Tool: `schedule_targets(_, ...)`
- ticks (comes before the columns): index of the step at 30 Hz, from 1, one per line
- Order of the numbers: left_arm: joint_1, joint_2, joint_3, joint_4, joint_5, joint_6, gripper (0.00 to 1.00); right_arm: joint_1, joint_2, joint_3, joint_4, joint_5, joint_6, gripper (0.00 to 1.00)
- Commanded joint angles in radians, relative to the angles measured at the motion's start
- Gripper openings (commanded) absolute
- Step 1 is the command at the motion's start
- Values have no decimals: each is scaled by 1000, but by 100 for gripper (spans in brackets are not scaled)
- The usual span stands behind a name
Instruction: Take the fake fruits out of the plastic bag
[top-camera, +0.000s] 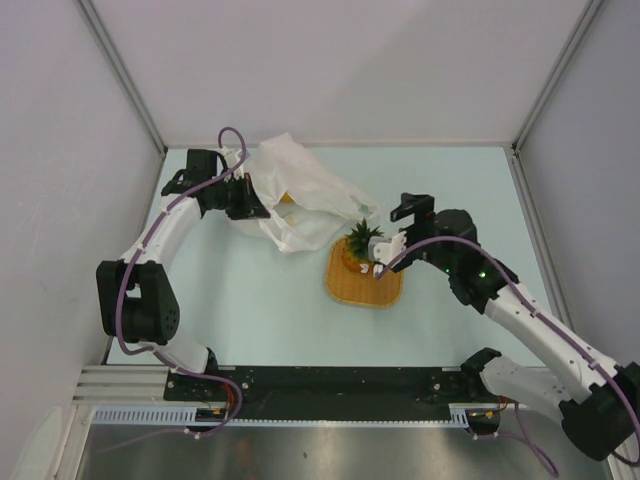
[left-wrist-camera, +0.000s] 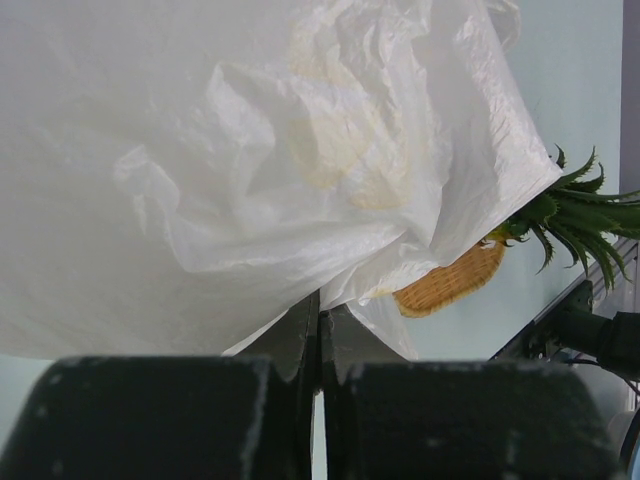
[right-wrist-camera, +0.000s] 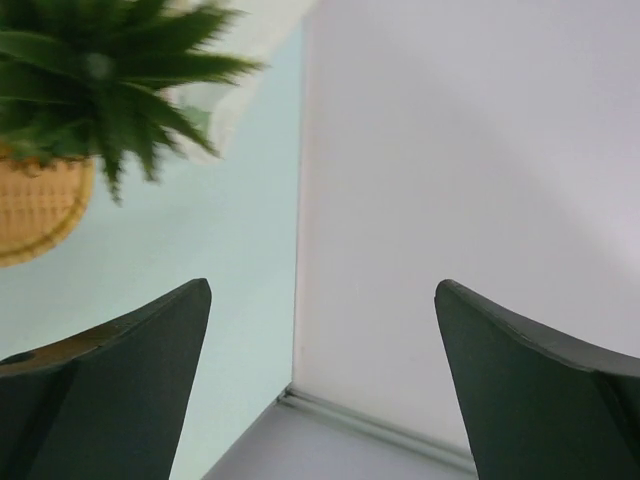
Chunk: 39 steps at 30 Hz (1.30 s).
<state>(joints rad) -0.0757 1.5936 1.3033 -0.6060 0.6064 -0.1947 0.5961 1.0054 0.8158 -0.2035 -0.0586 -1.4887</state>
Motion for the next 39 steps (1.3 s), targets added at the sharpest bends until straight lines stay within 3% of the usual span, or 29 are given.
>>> schedule_targets(1, 1, 2, 5, 31, 26, -3, 2, -79, -30, 37, 126, -139, 342, 100)
schedule_targets(5, 1, 6, 11, 20, 52, 17, 2, -139, 171, 238, 242, -115, 664, 98)
schedule_targets(7, 1, 9, 20, 20, 78, 24, 2, -166, 330, 388, 233, -107, 761, 91)
schedule_targets(10, -2, 12, 50, 23, 150, 35, 1, -197, 532, 540, 208, -125, 863, 89)
schedule_targets(14, -9, 14, 94, 3, 171, 57, 1, -246, 746, 713, 40, -194, 959, 88)
schedule_targets(18, -10, 37, 167, -21, 153, 83, 1, -298, 898, 894, -158, -396, 1039, 88)
schedule_targets(27, -61, 172, 358, -61, 159, 129, 1, -343, 1079, 1043, -260, -575, 1159, 98)
schedule_targets(36, -81, 172, 361, -121, 127, 179, 1, -348, 1248, 1135, -289, -693, 1266, 98)
schedule_targets(39, -84, 169, 349, -124, 116, 182, 1, -334, 1292, 1164, -339, -719, 1227, 98)
